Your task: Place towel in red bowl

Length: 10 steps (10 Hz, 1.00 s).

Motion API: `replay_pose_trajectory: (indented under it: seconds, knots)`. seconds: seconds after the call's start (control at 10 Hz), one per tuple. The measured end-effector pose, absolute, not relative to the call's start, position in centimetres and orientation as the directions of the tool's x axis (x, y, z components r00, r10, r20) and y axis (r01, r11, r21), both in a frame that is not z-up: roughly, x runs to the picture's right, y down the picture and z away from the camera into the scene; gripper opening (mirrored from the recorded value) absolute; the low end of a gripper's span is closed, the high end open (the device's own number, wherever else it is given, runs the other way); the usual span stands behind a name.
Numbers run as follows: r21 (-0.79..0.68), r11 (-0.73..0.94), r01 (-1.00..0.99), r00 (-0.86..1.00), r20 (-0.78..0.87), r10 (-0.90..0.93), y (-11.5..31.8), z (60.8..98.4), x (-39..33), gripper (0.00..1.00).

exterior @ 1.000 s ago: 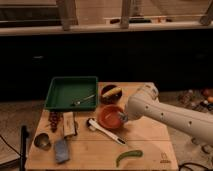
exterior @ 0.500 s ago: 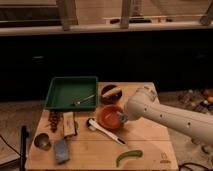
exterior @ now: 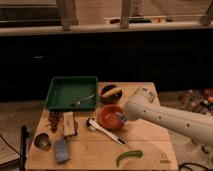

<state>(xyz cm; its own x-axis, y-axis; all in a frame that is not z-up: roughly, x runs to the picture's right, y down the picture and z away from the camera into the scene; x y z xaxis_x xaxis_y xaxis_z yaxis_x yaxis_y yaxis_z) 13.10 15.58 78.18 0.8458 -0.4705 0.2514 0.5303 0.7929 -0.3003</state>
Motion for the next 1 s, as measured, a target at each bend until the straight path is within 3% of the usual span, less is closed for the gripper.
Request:
replay_pose_trajectory:
  seconds: [1.0]
  knots:
    - [-0.273, 0.715, 0.644, 0.758, 0.35, -0.549, 14.9, 78.3, 9.9, 0.0]
